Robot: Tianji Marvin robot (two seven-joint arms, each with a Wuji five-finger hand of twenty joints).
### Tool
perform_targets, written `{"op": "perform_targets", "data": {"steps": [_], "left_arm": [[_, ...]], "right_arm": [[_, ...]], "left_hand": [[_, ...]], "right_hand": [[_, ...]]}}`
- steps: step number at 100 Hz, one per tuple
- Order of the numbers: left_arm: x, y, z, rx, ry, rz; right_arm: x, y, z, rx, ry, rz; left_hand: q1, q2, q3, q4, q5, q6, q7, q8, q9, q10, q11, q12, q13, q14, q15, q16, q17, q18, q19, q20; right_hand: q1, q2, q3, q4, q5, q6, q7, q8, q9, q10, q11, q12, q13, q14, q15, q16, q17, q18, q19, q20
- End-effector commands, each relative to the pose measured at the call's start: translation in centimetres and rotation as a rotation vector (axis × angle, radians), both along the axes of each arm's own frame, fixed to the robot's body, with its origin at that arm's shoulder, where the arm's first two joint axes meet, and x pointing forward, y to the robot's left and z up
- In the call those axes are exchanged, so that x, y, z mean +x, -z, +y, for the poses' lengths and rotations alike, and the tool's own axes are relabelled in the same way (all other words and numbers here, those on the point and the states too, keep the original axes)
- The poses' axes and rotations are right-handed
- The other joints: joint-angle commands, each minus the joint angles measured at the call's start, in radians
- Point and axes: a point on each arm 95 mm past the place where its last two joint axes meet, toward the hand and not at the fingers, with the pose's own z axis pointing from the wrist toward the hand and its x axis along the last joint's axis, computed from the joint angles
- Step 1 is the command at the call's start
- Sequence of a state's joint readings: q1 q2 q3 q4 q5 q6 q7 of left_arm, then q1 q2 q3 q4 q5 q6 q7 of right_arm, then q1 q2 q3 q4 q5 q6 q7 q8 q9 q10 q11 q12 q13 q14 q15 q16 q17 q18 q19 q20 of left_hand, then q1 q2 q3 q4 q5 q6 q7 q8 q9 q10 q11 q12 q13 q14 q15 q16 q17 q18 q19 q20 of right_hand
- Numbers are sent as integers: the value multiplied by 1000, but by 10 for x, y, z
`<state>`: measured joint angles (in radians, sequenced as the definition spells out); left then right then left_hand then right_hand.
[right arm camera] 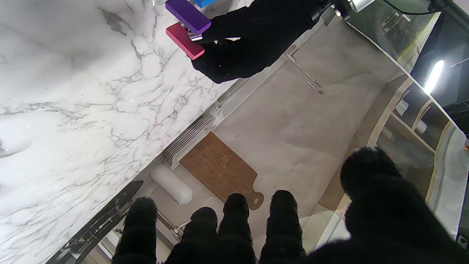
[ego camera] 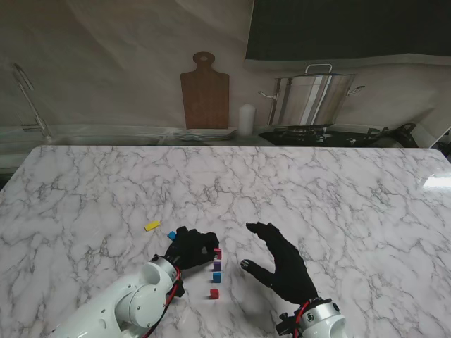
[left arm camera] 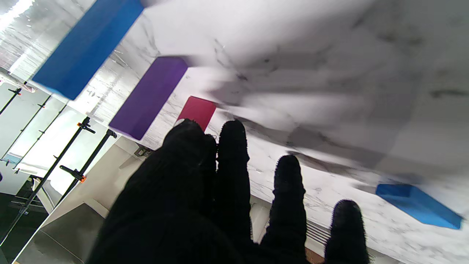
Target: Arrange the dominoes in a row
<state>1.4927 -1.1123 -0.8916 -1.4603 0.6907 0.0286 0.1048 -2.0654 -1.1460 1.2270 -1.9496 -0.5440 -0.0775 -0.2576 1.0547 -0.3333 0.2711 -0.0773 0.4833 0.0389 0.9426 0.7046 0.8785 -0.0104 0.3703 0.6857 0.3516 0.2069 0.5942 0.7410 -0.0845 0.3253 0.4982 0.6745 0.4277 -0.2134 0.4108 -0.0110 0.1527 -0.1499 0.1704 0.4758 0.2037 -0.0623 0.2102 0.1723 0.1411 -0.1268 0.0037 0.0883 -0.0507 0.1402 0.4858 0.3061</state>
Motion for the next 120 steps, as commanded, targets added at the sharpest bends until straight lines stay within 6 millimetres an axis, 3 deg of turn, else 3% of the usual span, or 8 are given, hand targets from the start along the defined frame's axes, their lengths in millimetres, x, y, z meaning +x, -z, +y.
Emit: {"op": "perform_targets", "data": {"steps": [1, 37, 49, 68, 101, 120], "left_arm": [[-2, 3, -1, 7, 13, 20], [-2, 2, -1, 11, 19, 23], [-2, 3, -1, 10, 19, 21], [-3, 2, -1, 7, 21, 22], [-3, 1, -1, 12, 23, 22], [-3, 1, -1, 16, 26, 26]], "right_arm": [[-1, 0, 1, 1, -2, 2], [-1, 0, 1, 0, -2, 2], [-1, 0, 1, 0, -3, 2], [-1, 0, 1, 1, -2, 2], [-1, 0, 1, 1, -2, 1], [-1, 0, 1, 1, -2, 2]], "left_hand": [[5, -28, 19, 31, -23, 12, -24, -10, -32, 15, 4, -28, -16, 15, -9, 3, -24, 7, -20, 22], [0, -29, 16, 31, -15, 19, -70, -16, -63, 19, 35, -72, -26, 17, -17, 2, -27, 7, -46, 28], [3, -25, 11, 30, 8, -14, -18, 21, -12, -13, 18, -26, -22, 17, -17, 3, -25, 5, -43, 46], [-9, -14, -1, 30, 23, -28, 21, 43, 23, -20, 18, 13, -20, 14, -16, 4, -25, 5, -48, 49], [-12, -19, -11, 32, 9, -7, 2, 23, -2, -12, 15, 15, -26, 15, -18, 3, -28, 6, -59, 47], [-13, -26, -11, 35, 8, 10, -67, -15, -55, -5, 35, -56, -34, 16, -27, -1, -26, 4, -73, 54]], "right_hand": [[6, 17, -19, -13, -25, -23, 17, -19, -20, -7, 14, -6, 5, -10, -9, 2, -7, -25, 10, 3], [5, 16, -19, -13, -26, -23, 17, -20, -21, -8, 14, -6, 5, -9, -9, 2, -6, -25, 10, 4], [6, 17, -19, -13, -25, -23, 17, -20, -20, -8, 14, -6, 5, -10, -9, 2, -6, -25, 10, 4], [6, 18, -19, -13, -25, -23, 17, -20, -20, -7, 14, -6, 6, -10, -9, 2, -6, -25, 10, 3], [6, 17, -19, -13, -25, -22, 18, -20, -20, -8, 14, -6, 6, -10, -9, 2, -6, -25, 10, 3], [6, 16, -19, -13, -25, -23, 18, -20, -20, -8, 15, -6, 7, -10, -8, 3, -6, -25, 11, 3]]}}
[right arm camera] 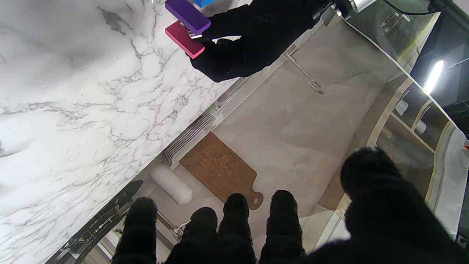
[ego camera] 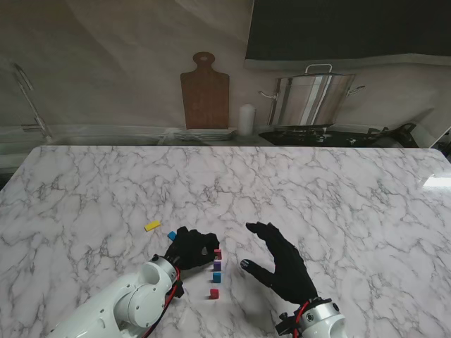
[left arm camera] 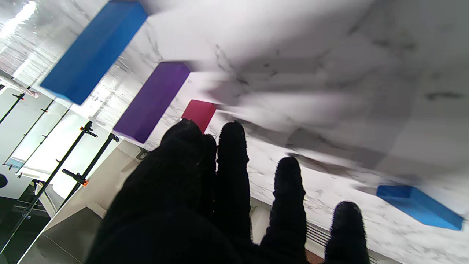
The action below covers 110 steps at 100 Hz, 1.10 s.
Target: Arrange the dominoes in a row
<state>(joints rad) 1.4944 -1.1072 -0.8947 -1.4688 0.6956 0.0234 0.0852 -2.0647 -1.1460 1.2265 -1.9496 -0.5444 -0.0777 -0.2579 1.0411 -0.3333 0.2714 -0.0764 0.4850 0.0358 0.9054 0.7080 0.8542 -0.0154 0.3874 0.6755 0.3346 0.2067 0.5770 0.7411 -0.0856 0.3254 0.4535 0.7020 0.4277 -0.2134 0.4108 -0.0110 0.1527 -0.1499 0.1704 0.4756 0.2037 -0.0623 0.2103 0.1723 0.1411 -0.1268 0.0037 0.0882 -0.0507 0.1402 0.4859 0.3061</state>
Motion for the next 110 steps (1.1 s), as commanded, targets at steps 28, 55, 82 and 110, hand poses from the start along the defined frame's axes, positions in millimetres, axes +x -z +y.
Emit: {"op": "perform_targets", "data": {"steps": [28, 55, 82, 110], "left_arm": [[-3, 2, 0, 19, 21, 19], [-3, 1, 2, 27, 29, 22], [-4, 1, 4, 43, 37, 22], [-5, -1, 9, 70, 49, 13]], "right_arm": [[-1, 0, 1, 2, -2, 3], [-1, 0, 1, 1, -3, 3], [-1, 0, 1, 1, -4, 3], [-1, 0, 1, 1, -4, 3]], "left_hand": [[-18, -30, 5, 33, 13, 44, -136, -72, -104, 32, 45, -140, -33, 19, -26, -9, -27, 4, -41, 32], [-47, -37, 45, 29, 15, 53, -191, -70, -132, 28, 53, -185, -43, 19, -35, -12, -27, 2, -49, 38], [-66, -50, 105, 21, 10, 55, -222, -65, -152, 22, 64, -233, -50, 17, -43, -16, -26, 0, -53, 40], [-90, -47, 133, 22, -6, 59, -244, -66, -177, 20, 55, -241, -65, 17, -57, -24, -27, -2, -59, 37]], "right_hand": [[7, 15, -18, -13, -26, -23, 18, -20, -20, -6, 15, -6, 7, -9, -9, 3, -6, -24, 11, 3], [7, 15, -18, -13, -26, -23, 18, -20, -20, -8, 14, -6, 6, -10, -9, 2, -6, -24, 11, 3], [7, 15, -18, -13, -25, -23, 19, -20, -20, -8, 14, -6, 6, -9, -9, 2, -5, -24, 11, 3], [7, 15, -18, -13, -26, -24, 18, -20, -21, -7, 14, -6, 7, -9, -9, 2, -5, -24, 11, 2]]}}
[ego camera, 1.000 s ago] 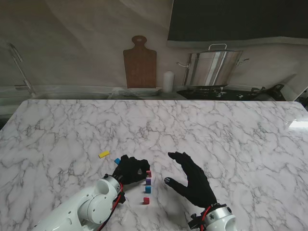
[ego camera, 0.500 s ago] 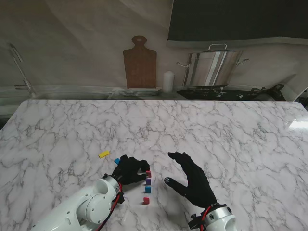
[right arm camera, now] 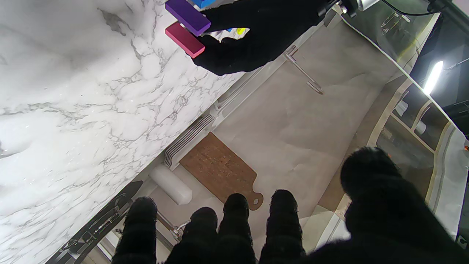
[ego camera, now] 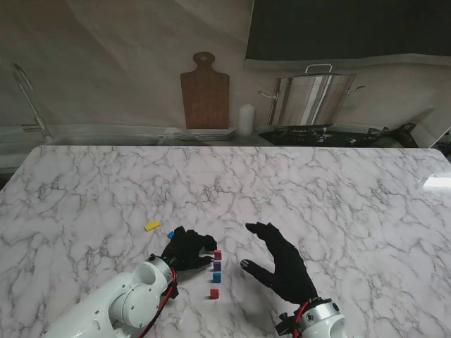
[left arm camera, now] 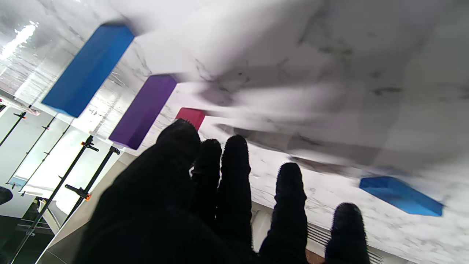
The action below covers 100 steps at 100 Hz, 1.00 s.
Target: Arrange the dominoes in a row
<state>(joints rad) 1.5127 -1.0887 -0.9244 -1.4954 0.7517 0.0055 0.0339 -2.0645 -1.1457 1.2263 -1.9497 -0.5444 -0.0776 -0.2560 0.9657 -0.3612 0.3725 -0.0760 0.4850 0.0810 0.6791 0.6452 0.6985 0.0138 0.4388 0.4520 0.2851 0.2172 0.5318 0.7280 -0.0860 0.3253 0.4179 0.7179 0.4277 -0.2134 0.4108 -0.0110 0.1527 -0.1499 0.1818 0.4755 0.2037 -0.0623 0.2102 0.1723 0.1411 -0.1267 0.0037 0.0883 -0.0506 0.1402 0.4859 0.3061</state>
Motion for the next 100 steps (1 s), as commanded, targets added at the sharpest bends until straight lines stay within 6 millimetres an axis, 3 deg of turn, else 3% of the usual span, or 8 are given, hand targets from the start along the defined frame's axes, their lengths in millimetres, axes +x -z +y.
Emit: {"op": "perform_targets", "data": {"steps": [1, 8, 20, 39, 80, 100], "left_arm": [[-3, 2, 1, 14, 13, 15], [-4, 0, 3, 19, 17, 14], [-6, -5, 9, 35, 30, 4], [-5, -17, 26, 85, 46, -26], [21, -28, 68, 245, 39, -55], [35, -29, 83, 338, 56, -71]], "right_arm": [[-1, 0, 1, 1, -2, 2], [-1, 0, 1, 1, -3, 2], [-2, 0, 1, 0, -3, 3], [-1, 0, 1, -2, -3, 3], [-1, 0, 0, -2, -2, 5], [-1, 0, 0, 0, 0, 6]], "left_hand": [[-16, -18, 33, 22, -7, 15, -19, -4, -23, -9, 3, -18, -16, 6, -12, -11, -26, -2, -24, 21], [-50, -13, 77, 17, -17, 20, -43, 1, -42, -8, -2, -24, -26, 9, -19, -15, -27, -4, -34, 19], [-94, 12, 101, 39, -30, 34, -108, -43, -93, 13, -25, -33, -48, 17, -35, -22, -31, -6, -60, 14], [-101, 15, 95, 39, -54, 24, -195, -98, -182, 59, -75, -52, -87, 36, -76, -42, -32, -5, -92, 18], [-86, 19, 98, 40, -98, -28, -278, -143, -263, 69, -108, -67, -106, 49, -124, -79, -19, -6, -101, 24], [-66, 12, 109, 39, -153, -78, -320, -164, -333, 50, -124, -75, -116, 55, -139, -91, -17, -8, -110, 17]], "right_hand": [[7, 15, -18, -13, -26, -24, 7, -20, -20, -7, 14, -6, 7, -9, -9, 2, -5, -24, 11, 2], [7, 14, -18, -13, -25, -23, 8, -20, -20, -8, 14, -6, 6, -10, -9, 2, -5, -24, 11, 2], [7, 13, -18, -13, -25, -22, 8, -20, -21, -7, 14, -6, 6, -9, -9, 2, -6, -25, 11, 2], [7, 13, -18, -13, -25, -22, 8, -20, -20, -9, 14, -6, 6, -8, -9, 2, -6, -25, 11, 2], [9, 14, -17, -13, -25, -23, 9, -21, -20, -10, 15, -6, 7, -9, -9, 2, -6, -24, 11, 2], [9, 13, -17, -13, -24, -23, 9, -21, -20, -9, 15, -6, 8, -9, -8, 2, -5, -24, 12, 2]]}}
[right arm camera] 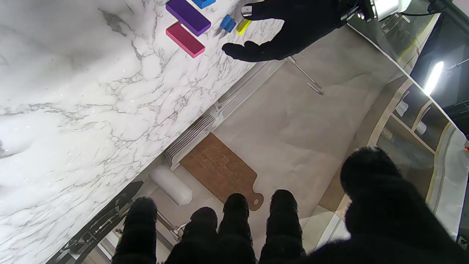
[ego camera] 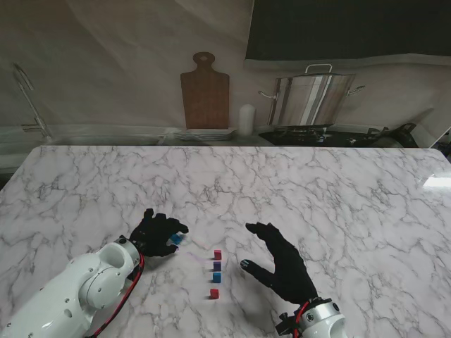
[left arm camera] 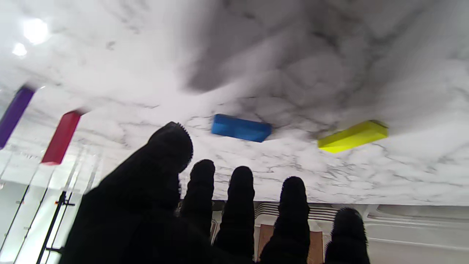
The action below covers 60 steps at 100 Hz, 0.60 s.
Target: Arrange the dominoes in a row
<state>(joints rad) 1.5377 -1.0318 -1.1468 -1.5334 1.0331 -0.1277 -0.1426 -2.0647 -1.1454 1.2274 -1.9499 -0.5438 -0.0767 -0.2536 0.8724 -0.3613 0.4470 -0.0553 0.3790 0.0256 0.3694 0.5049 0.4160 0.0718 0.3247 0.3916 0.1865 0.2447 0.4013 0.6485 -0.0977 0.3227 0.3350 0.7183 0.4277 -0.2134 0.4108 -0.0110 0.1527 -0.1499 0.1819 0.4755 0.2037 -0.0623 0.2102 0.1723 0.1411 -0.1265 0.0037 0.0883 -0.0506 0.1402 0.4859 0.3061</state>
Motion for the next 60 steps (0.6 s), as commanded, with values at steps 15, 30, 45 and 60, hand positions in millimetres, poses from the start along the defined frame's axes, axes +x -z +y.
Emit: {"op": "perform_targets", "data": {"steps": [15, 30, 45, 60], "left_arm": [[16, -2, 14, 89, 19, 10], [18, -1, 16, 130, 38, 17], [19, 6, 15, 140, 46, 28], [19, 13, 12, 137, 57, 32]], "right_arm": [[-1, 0, 1, 1, 1, 5], [-1, 0, 1, 2, 2, 7], [-1, 0, 1, 3, -1, 7], [-1, 0, 1, 4, 0, 8]], "left_hand": [[54, -3, 58, 17, -49, -47, -6, -24, -78, -2, -11, -18, -28, 23, -9, -19, -7, -7, -31, 10], [53, -17, 90, 9, -48, -65, 24, -12, -87, -3, -8, -24, -29, 22, -6, -28, -5, -6, -30, 1], [64, -28, 103, 7, -59, -79, 24, -15, -104, -2, -11, -26, -29, 20, -2, -29, -4, -5, -25, -1], [57, -34, 122, 2, -50, -82, 44, -13, -120, -1, -2, -25, -31, 16, 7, -30, -6, -5, -10, -7]], "right_hand": [[9, 14, -17, -13, -25, -24, 9, -21, -20, -9, 15, -6, 7, -10, -8, 2, -6, -26, 12, 1], [9, 14, -18, -13, -24, -23, 10, -21, -20, -7, 15, -6, 8, -10, -8, 2, -6, -25, 12, 1], [9, 15, -18, -13, -24, -23, 10, -21, -20, -9, 16, -6, 7, -10, -9, 2, -6, -25, 12, 1], [9, 14, -18, -13, -24, -23, 11, -21, -19, -8, 16, -6, 8, -10, -8, 2, -5, -25, 12, 1]]}}
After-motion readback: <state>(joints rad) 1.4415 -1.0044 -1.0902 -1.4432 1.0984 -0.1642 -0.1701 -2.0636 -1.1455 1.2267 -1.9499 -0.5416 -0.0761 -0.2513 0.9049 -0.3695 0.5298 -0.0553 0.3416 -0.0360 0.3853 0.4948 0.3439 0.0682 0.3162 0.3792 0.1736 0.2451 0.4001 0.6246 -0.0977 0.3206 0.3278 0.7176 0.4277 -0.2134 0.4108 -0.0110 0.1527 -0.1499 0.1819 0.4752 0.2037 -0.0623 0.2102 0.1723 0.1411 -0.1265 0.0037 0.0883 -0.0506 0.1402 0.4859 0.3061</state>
